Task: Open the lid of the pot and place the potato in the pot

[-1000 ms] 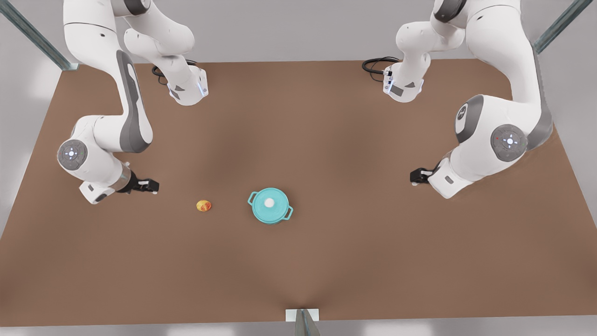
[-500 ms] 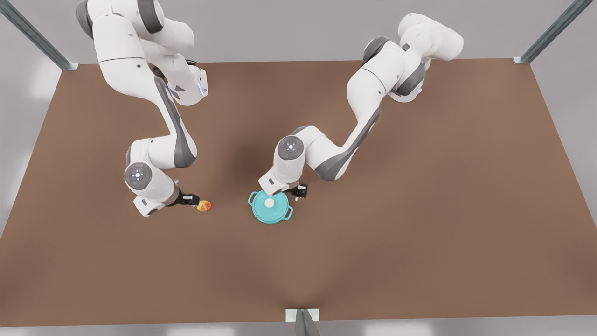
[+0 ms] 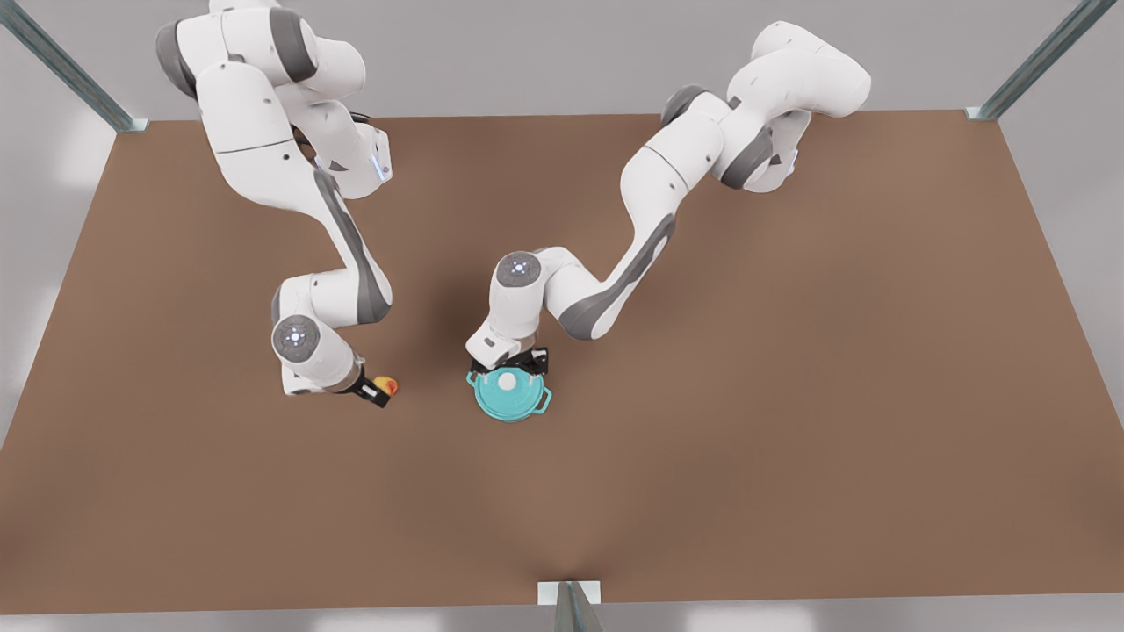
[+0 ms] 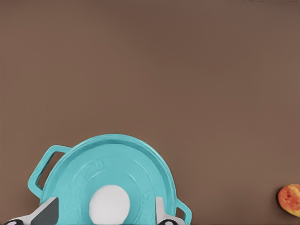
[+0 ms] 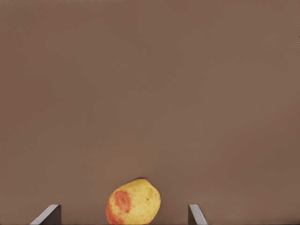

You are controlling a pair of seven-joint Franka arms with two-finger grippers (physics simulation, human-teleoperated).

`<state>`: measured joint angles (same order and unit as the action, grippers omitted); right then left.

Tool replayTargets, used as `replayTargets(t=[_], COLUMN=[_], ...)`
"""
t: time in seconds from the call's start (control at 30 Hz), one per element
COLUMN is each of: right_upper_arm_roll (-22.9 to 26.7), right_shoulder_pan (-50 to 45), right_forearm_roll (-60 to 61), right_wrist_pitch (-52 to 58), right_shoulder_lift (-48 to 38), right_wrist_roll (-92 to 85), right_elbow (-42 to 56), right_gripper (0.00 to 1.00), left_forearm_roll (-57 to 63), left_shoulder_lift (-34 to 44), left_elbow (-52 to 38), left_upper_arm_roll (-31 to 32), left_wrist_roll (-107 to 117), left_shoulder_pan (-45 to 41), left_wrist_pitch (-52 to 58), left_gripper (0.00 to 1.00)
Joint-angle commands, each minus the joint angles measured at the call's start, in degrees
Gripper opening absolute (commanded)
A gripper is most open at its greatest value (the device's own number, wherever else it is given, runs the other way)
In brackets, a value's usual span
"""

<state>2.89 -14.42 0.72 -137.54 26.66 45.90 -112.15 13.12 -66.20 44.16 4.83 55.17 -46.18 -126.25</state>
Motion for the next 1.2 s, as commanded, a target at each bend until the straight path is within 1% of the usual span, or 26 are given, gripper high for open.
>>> replayTargets(t=[0.0,0.1,0.23,0.3,0.33,0.37,0.4,0.47,0.5,0.53,0.6,0.63,0.67,0.77,0.8,0.83,0.9,0.93,0.97,1.0,1.03,1.07,1.1,1.17], right_upper_arm_roll=[0.01,-0.08,-0.08,-0.08,-0.08,-0.08,-0.08,-0.08,-0.08,-0.08,-0.08,-0.08,-0.08,-0.08,-0.08,-0.08,0.01,0.01,0.01,0.01,0.01,0.01,0.10,0.19], right_shoulder_pan=[0.00,-0.17,-0.35,-0.44,-0.70,-0.79,-0.79,-0.88,-0.96,-1.14,-1.31,-1.75,-2.11,-2.90,-2.90,-3.07,-3.25,-3.16,-3.25,-3.16,-3.25,-3.16,-3.16,-3.07], right_forearm_roll=[0.07,0.16,0.07,0.07,-0.01,-0.01,-0.19,-0.63,-0.63,-0.63,-0.63,-0.63,-0.54,-0.45,-0.45,-0.45,-0.01,-0.01,-0.01,-0.01,-0.01,-0.01,-0.28,-0.45], right_wrist_pitch=[-7.21,-8.80,-9.76,-12.05,-12.22,-13.19,-13.37,-13.45,-13.37,-13.10,-12.84,-12.84,-12.84,-13.02,-13.19,-13.19,-13.02,-12.93,-12.84,-12.84,-12.84,-13.02,-13.19,-13.37], right_shoulder_lift=[0.24,1.11,1.99,2.52,3.05,3.22,3.22,3.05,2.52,1.64,1.03,1.11,1.20,1.99,2.52,2.52,2.52,2.52,2.52,2.61,3.31,4.28,4.54,5.33], right_wrist_roll=[41.46,45.15,45.33,45.24,45.24,45.24,45.24,45.15,45.07,44.89,44.89,45.07,45.24,45.33,45.33,45.33,45.33,45.33,45.33,45.42,45.42,45.33,45.33,45.33], right_elbow=[-0.35,-0.26,-1.49,-2.90,-2.99,-3.69,-4.66,-6.15,-7.12,-8.26,-9.23,-9.23,-9.23,-9.05,-8.96,-8.79,-7.91,-7.38,-7.03,-6.94,-6.50,-6.06,-6.06,-6.15], right_gripper=[1.00,1.00,1.00,1.00,1.00,1.00,1.00,1.00,1.00,1.00,1.00,1.00,1.00,1.00,1.00,1.00,1.00,1.00,1.00,1.00,1.00,1.00,1.00,1.00], left_forearm_roll=[0.24,0.24,0.24,1.03,1.03,0.95,0.95,0.86,0.77,0.77,0.77,0.59,0.51,-6.61,-8.63,-8.63,-8.63,-8.20,-7.84,-7.84,-7.76,-5.56,-5.47,-5.56], left_shoulder_lift=[-0.33,-0.77,-1.65,-2.00,-2.00,-1.83,-1.65,-1.47,-1.21,-1.21,0.01,1.77,2.48,2.39,1.69,1.34,-2.18,-2.97,-3.41,-3.58,-3.23,-2.18,0.10,5.80], left_elbow=[-0.04,-0.04,0.05,0.14,0.05,0.14,0.14,0.14,0.14,0.14,0.05,0.05,0.05,0.05,0.14,0.92,2.25,2.42,3.13,3.04,3.04,2.95,2.95,2.95], left_upper_arm_roll=[-0.18,-0.44,-1.41,-1.41,-1.49,-1.41,-1.32,-1.14,-1.14,-1.14,-1.14,-1.14,-0.79,-0.09,1.93,3.33,4.57,4.48,4.40,4.31,4.04,3.69,3.43,3.52], left_wrist_roll=[11.63,11.80,11.80,11.72,11.72,11.72,11.63,11.63,11.54,11.54,11.28,10.13,8.56,-3.83,-9.64,-12.27,-12.81,-13.16,-13.68,-15.53,-16.67,-18.78,-21.77,-26.42], left_shoulder_pan=[-0.14,-0.22,-0.84,-0.84,-0.84,-0.84,-0.75,-0.75,-0.75,-0.75,-0.31,1.79,4.34,15.24,19.63,21.74,22.63,22.45,22.36,22.36,22.45,22.45,22.89,23.77], left_wrist_pitch=[-4.35,-5.32,-5.41,-5.41,-5.23,-4.44,-4.26,-3.03,-1.89,-1.89,0.21,2.85,4.35,5.14,4.53,3.65,-3.65,-4.17,-4.88,-4.79,-3.91,0.65,6.01,20.22], left_gripper=[1.00,1.00,1.00,1.00,0.89,0.58,0.39,0.30,0.28,0.28,0.28,0.28,0.28,0.28,0.28,0.29,0.29,0.29,0.43,1.00,1.00,1.00,1.00,1.00])
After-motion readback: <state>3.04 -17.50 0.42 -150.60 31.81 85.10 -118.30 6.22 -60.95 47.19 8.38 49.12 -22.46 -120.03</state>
